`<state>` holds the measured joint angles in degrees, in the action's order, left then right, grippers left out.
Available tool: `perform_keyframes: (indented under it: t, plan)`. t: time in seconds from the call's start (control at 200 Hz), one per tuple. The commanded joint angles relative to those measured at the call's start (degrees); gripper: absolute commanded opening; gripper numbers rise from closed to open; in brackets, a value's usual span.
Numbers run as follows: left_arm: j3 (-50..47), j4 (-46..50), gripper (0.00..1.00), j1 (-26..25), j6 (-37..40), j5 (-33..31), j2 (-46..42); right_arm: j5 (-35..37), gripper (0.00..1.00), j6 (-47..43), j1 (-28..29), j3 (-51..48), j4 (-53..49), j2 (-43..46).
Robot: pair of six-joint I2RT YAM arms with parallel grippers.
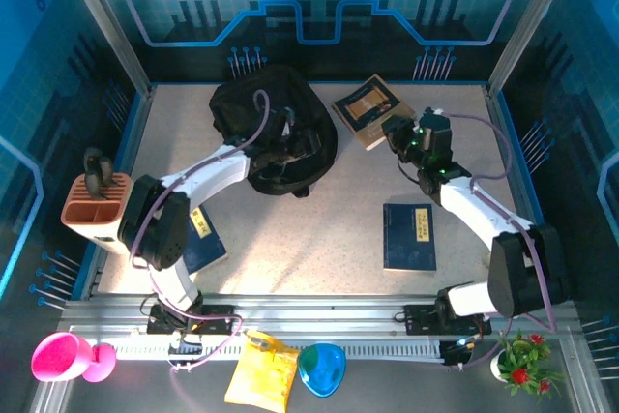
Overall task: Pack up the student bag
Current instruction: Open the student bag at the top-center of the table.
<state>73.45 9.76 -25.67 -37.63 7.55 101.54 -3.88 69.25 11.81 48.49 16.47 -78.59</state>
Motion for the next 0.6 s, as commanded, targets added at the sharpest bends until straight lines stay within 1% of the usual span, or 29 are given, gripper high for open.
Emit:
perform_keyframes:
  t: [0.0,0.14,0.225,0.36,0.485,0.595]
  plan:
    - [4.91,4.11,0.61,-0.08,6.98,5.21,4.88,-1.2,0.02,-6.05,-2.27,-0.88,-0.56,3.27]
    - [11.37,8.37,0.56,-0.17,6.56,5.24,10.78,-1.65,0.02,-8.58,-4.26,-1.69,-4.17,5.73]
    - [14.72,10.04,0.55,-0.32,6.75,7.29,13.74,-1.74,0.02,-9.22,-5.23,-2.43,-5.44,6.81]
    - [17.58,11.53,0.55,-0.91,7.52,8.24,16.92,-1.75,0.02,-9.21,-6.26,-3.31,-6.61,7.6]
    - [20.28,14.39,0.54,-1.23,8.07,7.53,19.4,-1.96,0.02,-8.87,-6.4,-3.27,-7.26,7.49]
    - [21.24,15.02,0.52,-1.31,8.09,6.94,20.38,-2.5,0.02,-8.53,-6.39,-2.97,-7.11,6.98]
